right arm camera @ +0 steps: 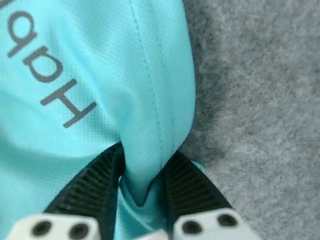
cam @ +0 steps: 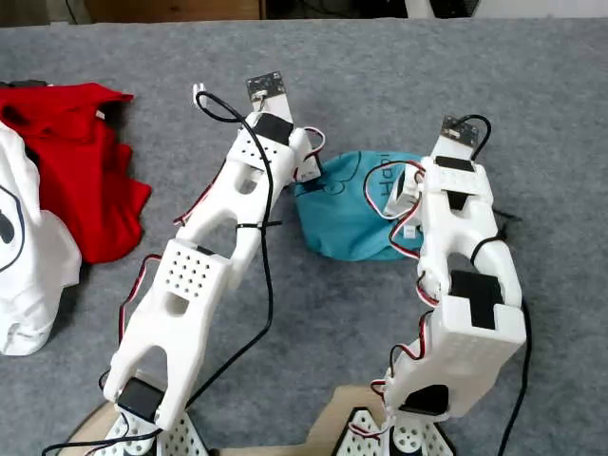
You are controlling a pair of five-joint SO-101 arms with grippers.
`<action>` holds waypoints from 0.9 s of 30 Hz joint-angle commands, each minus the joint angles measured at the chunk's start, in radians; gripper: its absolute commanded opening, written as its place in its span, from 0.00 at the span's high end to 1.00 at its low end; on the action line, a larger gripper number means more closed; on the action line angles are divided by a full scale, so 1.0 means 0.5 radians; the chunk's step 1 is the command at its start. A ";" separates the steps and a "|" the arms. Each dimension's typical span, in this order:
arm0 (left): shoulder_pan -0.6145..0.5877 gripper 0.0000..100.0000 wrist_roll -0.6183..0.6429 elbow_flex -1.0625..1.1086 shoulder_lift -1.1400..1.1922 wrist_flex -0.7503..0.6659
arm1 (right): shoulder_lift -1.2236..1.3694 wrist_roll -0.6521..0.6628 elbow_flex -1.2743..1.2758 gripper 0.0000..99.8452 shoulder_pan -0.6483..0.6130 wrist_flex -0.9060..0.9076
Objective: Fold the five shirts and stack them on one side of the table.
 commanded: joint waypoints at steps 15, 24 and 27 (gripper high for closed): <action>0.107 0.98 0.117 -0.598 0.235 0.018 | -0.008 0.006 -0.044 1.00 0.060 -0.028; 0.282 0.98 0.117 -1.096 0.232 0.052 | -0.551 0.006 -0.069 1.00 0.241 0.365; 0.451 0.98 0.114 -1.237 0.226 0.098 | -0.756 0.021 0.005 1.00 0.422 0.420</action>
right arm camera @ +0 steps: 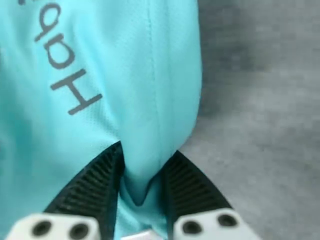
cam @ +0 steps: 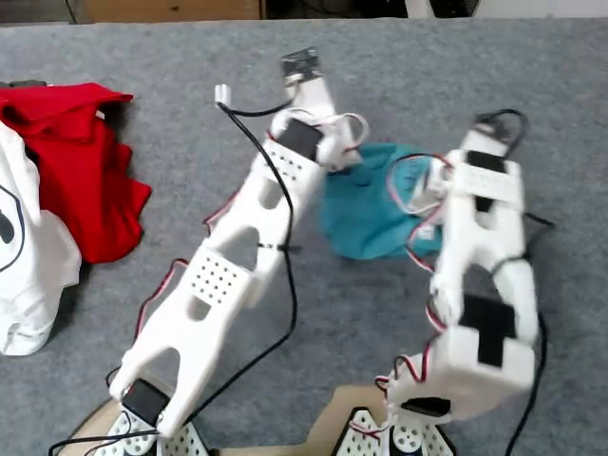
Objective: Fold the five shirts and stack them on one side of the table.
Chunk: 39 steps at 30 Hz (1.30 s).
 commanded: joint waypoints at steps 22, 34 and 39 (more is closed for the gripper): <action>1.065 0.98 0.003 0.083 -0.112 -0.509 | -0.959 0.872 0.858 1.00 1.935 -0.227; 1.071 0.79 0.015 0.098 -0.124 -0.295 | -0.956 0.948 0.910 0.70 1.999 -0.252; 1.013 0.79 0.003 -0.138 -0.124 -0.074 | -0.971 0.954 0.910 0.52 1.910 -0.212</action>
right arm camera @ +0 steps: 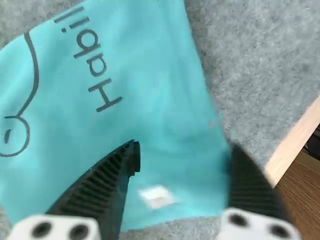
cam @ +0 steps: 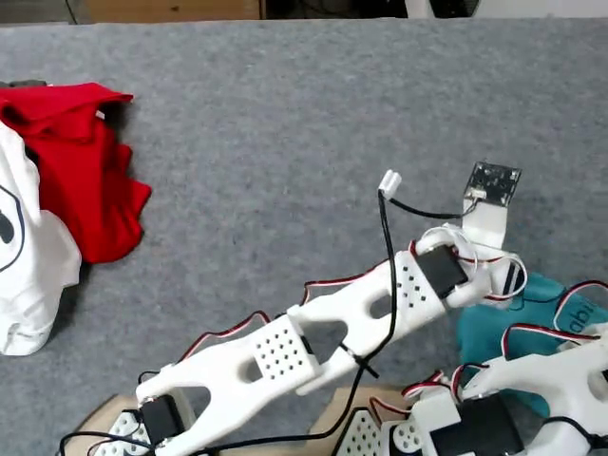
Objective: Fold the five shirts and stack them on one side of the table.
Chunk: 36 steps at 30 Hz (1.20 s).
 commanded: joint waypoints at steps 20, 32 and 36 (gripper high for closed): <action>-1.323 0.95 -0.964 -0.230 -0.446 0.810 | -0.069 -0.021 -0.775 0.94 -0.643 1.148; -2.986 0.82 -1.099 -0.098 -0.511 0.881 | -0.069 -0.021 -0.790 0.93 -1.303 1.135; -3.422 0.81 -1.108 0.012 -0.652 0.881 | -0.069 -0.031 -0.793 0.93 -1.533 1.132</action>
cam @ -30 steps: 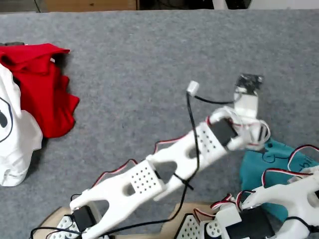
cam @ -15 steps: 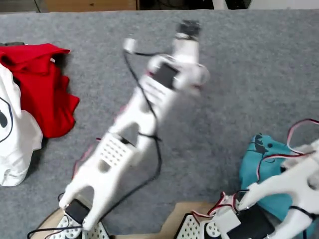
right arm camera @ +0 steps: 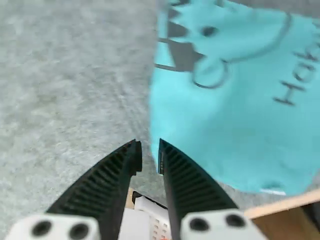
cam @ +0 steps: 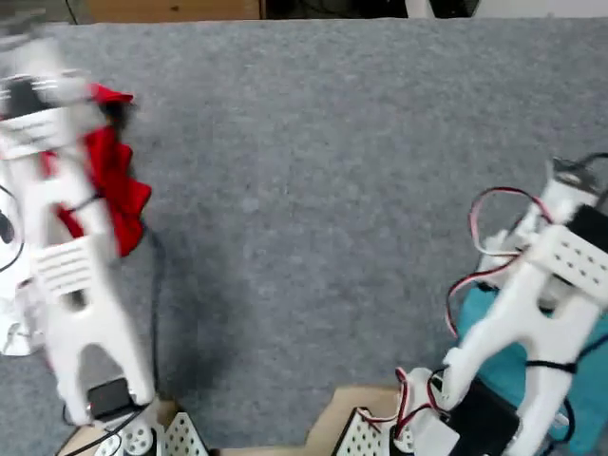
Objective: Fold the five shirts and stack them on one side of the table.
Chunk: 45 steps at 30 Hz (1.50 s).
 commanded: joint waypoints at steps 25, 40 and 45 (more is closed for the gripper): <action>-0.491 0.98 -0.031 1.151 -1.082 0.021 | -0.069 -0.420 -0.100 0.93 -0.582 -0.025; 1.860 0.98 -0.040 3.397 -2.941 -0.506 | -0.069 -0.414 0.051 0.93 -0.569 -0.028; 2.274 0.97 -0.049 3.870 -3.359 -0.896 | -0.069 -0.414 0.063 0.93 -0.569 -0.028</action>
